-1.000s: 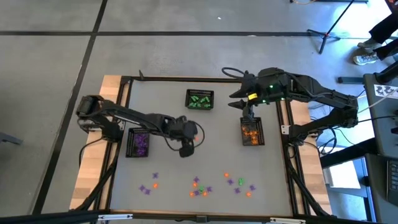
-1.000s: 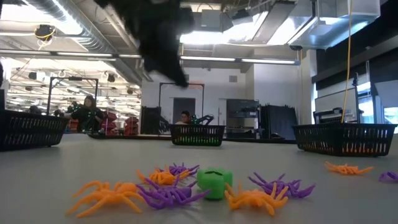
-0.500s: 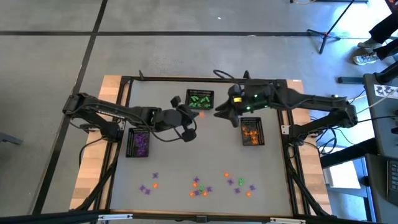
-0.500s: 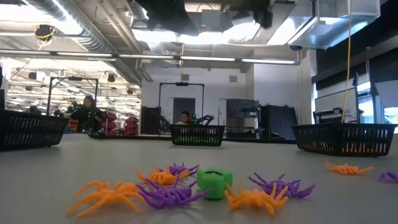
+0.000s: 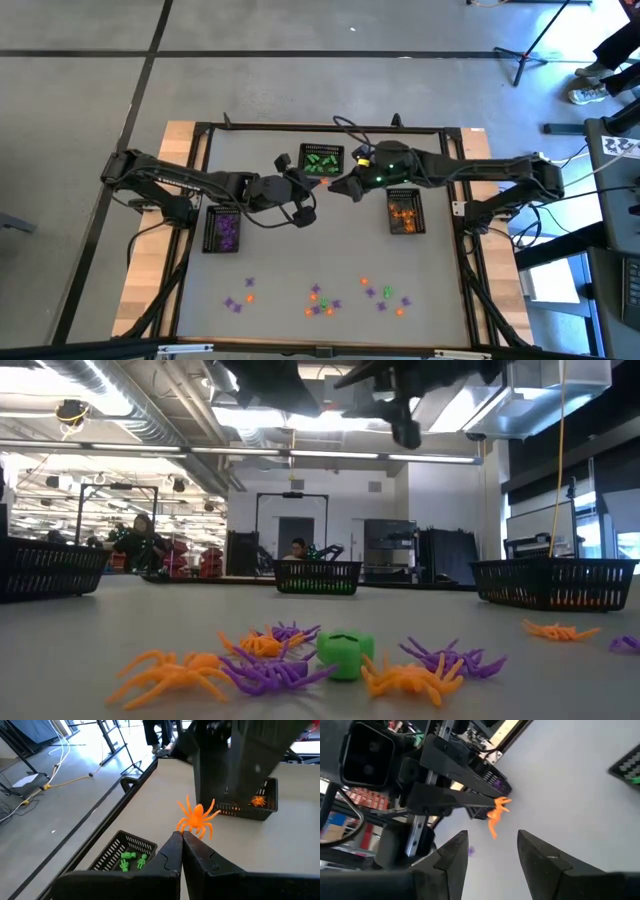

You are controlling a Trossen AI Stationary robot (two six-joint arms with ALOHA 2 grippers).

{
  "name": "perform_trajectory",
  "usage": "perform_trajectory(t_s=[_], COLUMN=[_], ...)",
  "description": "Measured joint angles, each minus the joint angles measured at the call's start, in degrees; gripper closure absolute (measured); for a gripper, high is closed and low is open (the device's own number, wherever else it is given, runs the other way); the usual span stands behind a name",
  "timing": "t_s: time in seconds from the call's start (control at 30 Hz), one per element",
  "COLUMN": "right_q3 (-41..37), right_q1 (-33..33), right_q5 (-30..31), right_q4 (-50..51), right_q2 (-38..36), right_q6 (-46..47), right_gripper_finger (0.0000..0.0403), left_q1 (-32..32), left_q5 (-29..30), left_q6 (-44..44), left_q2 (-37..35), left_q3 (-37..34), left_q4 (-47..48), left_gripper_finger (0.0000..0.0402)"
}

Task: Sort Halloween decoration
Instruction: Put the orange spider toy into the right bin

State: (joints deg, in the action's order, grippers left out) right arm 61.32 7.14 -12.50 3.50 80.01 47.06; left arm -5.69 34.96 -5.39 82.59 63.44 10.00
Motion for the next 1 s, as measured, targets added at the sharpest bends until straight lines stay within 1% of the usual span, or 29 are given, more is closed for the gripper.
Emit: perform_trajectory(t_s=[0.23, 0.6, 0.73, 1.0], right_q3=[0.0, 0.0, 0.0, 0.0], right_q1=[0.0, 0.1, 0.1, 0.1], right_q5=[-0.6, 0.8, 0.9, -1.3], right_q4=[-5.5, -6.5, -6.5, -6.3], right_q2=[4.3, 4.6, 4.6, 4.6], right_q6=[1.4, 0.3, -0.8, -2.4], right_gripper_finger=[0.0236, 0.0240, 0.0268, 0.0352], left_q1=[0.0, -0.4, -0.4, -0.7], left_q5=[-0.1, -0.2, -1.2, -1.1], left_q6=[0.0, -0.4, -0.6, -0.6], left_q2=[0.0, 0.0, 0.0, 0.0], left_q3=[0.0, 0.0, 0.0, 0.0], left_q4=[-0.1, 0.9, 1.5, 1.5], left_gripper_finger=[0.0401, 0.0401, 0.0401, 0.0401])
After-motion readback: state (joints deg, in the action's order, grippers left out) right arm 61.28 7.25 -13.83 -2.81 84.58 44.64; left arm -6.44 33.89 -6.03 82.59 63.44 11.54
